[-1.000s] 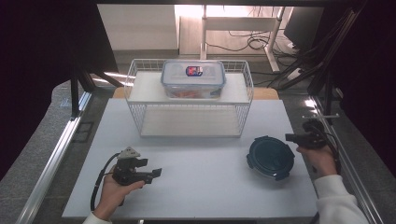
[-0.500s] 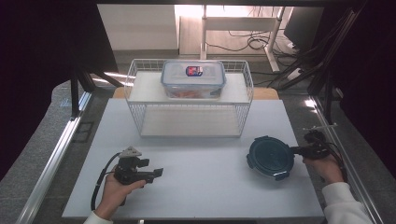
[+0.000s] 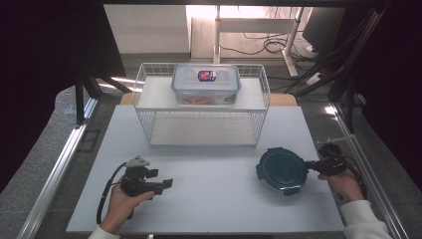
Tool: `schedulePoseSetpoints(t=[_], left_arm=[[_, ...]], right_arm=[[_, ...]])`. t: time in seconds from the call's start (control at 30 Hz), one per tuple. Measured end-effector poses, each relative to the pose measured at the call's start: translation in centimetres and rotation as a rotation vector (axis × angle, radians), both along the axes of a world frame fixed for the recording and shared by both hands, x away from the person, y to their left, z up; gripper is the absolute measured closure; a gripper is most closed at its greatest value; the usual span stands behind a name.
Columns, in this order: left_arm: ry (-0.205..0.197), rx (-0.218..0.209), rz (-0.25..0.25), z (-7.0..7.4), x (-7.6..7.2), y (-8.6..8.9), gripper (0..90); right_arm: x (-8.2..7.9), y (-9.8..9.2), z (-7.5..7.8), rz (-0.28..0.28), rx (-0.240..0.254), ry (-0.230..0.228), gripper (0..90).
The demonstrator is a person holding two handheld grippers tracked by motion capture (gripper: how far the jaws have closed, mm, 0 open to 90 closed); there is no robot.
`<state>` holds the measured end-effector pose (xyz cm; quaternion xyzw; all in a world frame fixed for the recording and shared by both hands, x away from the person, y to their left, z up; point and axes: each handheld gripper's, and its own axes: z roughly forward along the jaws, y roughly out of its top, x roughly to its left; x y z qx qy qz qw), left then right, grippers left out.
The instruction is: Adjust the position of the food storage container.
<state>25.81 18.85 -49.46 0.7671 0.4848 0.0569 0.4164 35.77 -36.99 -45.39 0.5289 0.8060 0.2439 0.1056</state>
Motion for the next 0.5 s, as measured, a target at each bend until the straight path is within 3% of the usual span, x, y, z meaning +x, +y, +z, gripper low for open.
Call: schedulePoseSetpoints(t=[0.5], left_arm=[[-0.008, 0.001, 0.019, 0.1, 0.0, 0.6, 25.8]], right_arm=[[-1.1, 4.5, 0.2, 0.106, -0.002, 0.033, 89.2]])
